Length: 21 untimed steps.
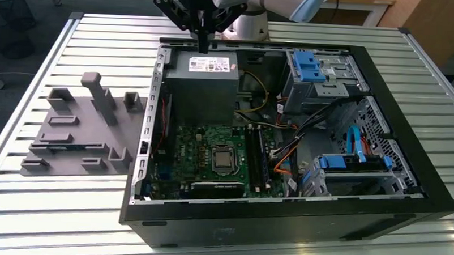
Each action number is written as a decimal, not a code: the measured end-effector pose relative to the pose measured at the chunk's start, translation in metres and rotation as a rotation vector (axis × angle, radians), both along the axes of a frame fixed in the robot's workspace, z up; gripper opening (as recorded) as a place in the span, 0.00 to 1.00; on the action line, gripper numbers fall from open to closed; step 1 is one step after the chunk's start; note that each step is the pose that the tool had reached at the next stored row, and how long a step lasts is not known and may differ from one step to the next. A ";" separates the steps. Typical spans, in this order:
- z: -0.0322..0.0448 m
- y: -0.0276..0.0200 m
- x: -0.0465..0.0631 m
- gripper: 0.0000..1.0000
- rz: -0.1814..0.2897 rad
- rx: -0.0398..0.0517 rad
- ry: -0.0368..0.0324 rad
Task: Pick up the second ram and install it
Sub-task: 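Reach for the second ram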
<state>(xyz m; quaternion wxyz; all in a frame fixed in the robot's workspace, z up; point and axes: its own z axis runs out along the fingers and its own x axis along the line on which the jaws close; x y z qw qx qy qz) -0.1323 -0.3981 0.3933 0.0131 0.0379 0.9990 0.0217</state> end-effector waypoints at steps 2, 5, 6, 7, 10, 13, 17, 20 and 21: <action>0.0000 0.0000 -0.001 0.11 0.000 0.0000 0.0000; 0.0000 0.0000 -0.002 0.11 0.000 0.0000 0.0000; 0.0000 0.0000 -0.003 0.11 0.000 0.0000 0.0000; 0.0000 0.0000 -0.003 0.11 0.000 0.0000 0.0000; 0.0000 0.0000 -0.004 0.11 0.000 0.0000 0.0000; 0.0000 0.0000 -0.005 0.11 0.000 0.0000 0.0000; 0.0000 0.0000 -0.006 0.11 0.000 0.0000 0.0000; 0.0000 0.0000 -0.007 0.11 0.000 0.0000 0.0000; 0.0000 0.0000 -0.007 0.11 0.000 0.0000 0.0000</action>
